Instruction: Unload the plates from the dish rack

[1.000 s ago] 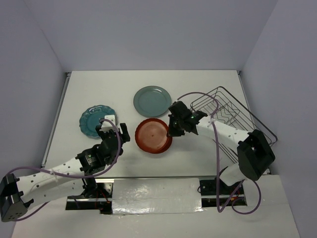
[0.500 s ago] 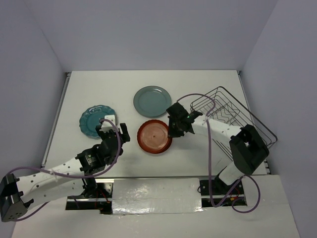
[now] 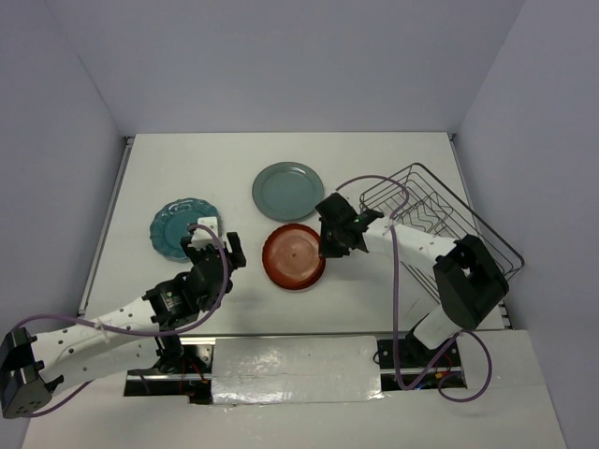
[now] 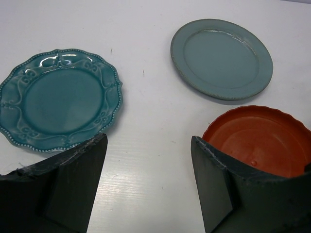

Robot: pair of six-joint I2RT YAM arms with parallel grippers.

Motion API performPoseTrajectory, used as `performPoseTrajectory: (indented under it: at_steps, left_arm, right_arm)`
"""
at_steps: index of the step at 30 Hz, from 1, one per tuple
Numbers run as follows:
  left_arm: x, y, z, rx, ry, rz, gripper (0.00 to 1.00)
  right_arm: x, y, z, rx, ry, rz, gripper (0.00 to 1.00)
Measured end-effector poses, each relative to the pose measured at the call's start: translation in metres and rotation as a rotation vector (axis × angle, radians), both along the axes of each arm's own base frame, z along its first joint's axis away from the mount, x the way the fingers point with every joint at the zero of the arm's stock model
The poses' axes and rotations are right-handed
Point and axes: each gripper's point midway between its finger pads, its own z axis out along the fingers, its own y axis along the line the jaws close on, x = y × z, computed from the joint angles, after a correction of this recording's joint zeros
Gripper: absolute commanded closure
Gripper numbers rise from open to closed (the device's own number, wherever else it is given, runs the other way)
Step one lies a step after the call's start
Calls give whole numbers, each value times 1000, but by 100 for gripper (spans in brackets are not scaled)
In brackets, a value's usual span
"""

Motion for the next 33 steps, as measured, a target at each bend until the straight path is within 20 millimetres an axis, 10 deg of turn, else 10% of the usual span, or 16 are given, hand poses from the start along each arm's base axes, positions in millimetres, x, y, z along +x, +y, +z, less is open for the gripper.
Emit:
performPoseTrajectory:
  at_steps: [10, 24, 27, 29, 33]
  left_arm:
    - [0, 0, 0, -1, -1, 1, 18]
    - [0, -1, 0, 2, 0, -1, 15]
    - [2, -4, 1, -8, -4, -13, 11]
    - [2, -11, 2, -15, -6, -44, 1]
    - [-1, -28, 4, -47, 1, -142, 1]
  right_arm:
    - [-3, 0, -5, -1, 1, 29, 59]
    - [1, -20, -1, -100, -50, 15, 47]
    - [2, -20, 23, -69, -116, 23, 32]
    - [1, -20, 51, -11, -193, 24, 0]
    - [-9, -29, 123, 128, -405, 36, 0]
